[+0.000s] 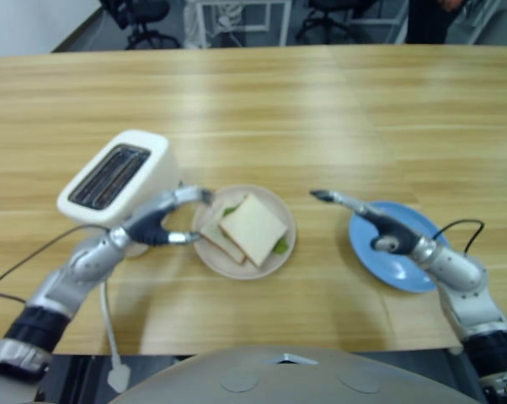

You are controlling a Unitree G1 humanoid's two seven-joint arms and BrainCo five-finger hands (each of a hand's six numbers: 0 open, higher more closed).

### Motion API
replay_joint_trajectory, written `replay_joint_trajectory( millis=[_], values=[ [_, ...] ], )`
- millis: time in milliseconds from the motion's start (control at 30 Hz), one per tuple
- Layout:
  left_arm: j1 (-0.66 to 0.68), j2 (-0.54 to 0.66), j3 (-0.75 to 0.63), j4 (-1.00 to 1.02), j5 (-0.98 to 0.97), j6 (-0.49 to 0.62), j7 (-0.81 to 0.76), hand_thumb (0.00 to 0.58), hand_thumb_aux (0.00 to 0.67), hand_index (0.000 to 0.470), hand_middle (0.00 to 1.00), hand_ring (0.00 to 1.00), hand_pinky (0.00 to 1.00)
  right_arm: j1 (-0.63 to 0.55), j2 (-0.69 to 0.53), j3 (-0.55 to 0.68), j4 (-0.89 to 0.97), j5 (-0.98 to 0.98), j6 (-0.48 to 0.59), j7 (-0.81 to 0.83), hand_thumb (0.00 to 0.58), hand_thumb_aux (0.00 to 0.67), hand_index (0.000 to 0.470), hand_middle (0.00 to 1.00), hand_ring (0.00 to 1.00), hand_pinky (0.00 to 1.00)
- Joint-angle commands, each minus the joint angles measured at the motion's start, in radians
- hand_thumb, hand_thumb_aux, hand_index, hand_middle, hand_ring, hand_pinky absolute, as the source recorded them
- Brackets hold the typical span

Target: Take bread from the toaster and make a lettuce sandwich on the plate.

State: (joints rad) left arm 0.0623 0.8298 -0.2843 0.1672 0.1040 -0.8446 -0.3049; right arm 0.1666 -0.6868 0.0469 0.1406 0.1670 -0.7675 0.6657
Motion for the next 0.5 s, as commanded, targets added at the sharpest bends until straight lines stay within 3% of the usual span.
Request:
replay_joint_trajectory(
  millis=[33, 333, 500],
  values=[
    [0.052, 0.049, -0.069, 0.002, -0.072, 0.031, -0.197, 0.580, 0.670, 0.460, 1.00, 1.00, 1.00, 0.000, 0.007, 0.042, 0.047, -0.057, -0.003, 0.042, 0.580, 0.670, 0.460, 1.00, 1.00, 1.00],
    [0.075, 0.036, -0.090, 0.113, -0.093, 0.106, -0.420, 0.580, 0.670, 0.460, 1.00, 1.00, 1.00, -0.049, 0.080, 0.201, 0.151, -0.174, -0.031, 0.105, 0.580, 0.670, 0.460, 1.00, 1.00, 1.00],
    [-0.014, -0.060, -0.073, 0.219, 0.111, 0.081, -0.295, 0.580, 0.670, 0.460, 1.00, 1.00, 1.00, -0.103, 0.170, 0.265, 0.231, -0.229, -0.063, 0.082, 0.580, 0.670, 0.460, 1.00, 1.00, 1.00]
  ],
)
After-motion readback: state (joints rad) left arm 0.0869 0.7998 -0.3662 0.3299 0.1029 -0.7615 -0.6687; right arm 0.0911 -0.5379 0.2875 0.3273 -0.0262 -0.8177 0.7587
